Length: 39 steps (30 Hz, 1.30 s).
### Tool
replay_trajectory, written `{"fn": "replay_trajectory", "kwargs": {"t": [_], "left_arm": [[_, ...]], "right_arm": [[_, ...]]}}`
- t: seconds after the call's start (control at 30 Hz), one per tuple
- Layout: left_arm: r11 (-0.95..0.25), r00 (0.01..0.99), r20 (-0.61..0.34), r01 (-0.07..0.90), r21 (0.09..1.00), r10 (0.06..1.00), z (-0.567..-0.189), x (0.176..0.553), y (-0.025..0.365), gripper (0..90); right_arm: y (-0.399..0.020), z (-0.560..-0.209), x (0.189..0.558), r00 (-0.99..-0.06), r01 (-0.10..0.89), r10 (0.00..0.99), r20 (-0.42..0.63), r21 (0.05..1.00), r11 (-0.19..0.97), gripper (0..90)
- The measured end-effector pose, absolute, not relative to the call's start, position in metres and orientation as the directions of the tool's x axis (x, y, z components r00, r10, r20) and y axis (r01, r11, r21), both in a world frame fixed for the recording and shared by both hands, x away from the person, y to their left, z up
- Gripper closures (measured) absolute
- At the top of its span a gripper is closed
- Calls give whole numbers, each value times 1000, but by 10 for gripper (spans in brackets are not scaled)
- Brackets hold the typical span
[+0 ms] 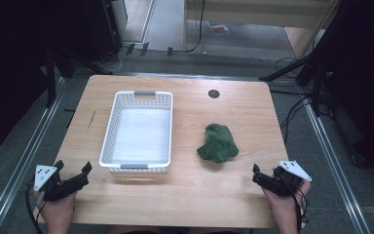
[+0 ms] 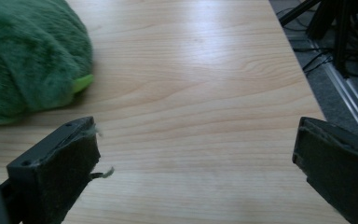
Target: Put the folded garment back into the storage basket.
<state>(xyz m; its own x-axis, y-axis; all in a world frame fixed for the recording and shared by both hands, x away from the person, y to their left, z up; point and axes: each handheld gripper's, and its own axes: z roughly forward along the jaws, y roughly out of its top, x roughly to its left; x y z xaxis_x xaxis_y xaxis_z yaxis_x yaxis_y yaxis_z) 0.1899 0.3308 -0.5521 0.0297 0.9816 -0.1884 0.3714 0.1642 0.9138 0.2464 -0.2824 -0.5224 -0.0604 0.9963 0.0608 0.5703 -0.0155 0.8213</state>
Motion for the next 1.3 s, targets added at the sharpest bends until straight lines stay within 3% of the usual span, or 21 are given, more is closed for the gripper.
{"fn": "replay_trajectory", "kwargs": {"t": [0.47,1.3], "left_arm": [[164,40,-191,370,915,981,-552,190,331,0],[177,44,-208,374,911,977,-553,192,332,0]], "right_arm": [[-230,-497,257,-166,607,977,133,794,-5,0],[-172,-490,301,-169,651,976,136,759,7,0]]}}
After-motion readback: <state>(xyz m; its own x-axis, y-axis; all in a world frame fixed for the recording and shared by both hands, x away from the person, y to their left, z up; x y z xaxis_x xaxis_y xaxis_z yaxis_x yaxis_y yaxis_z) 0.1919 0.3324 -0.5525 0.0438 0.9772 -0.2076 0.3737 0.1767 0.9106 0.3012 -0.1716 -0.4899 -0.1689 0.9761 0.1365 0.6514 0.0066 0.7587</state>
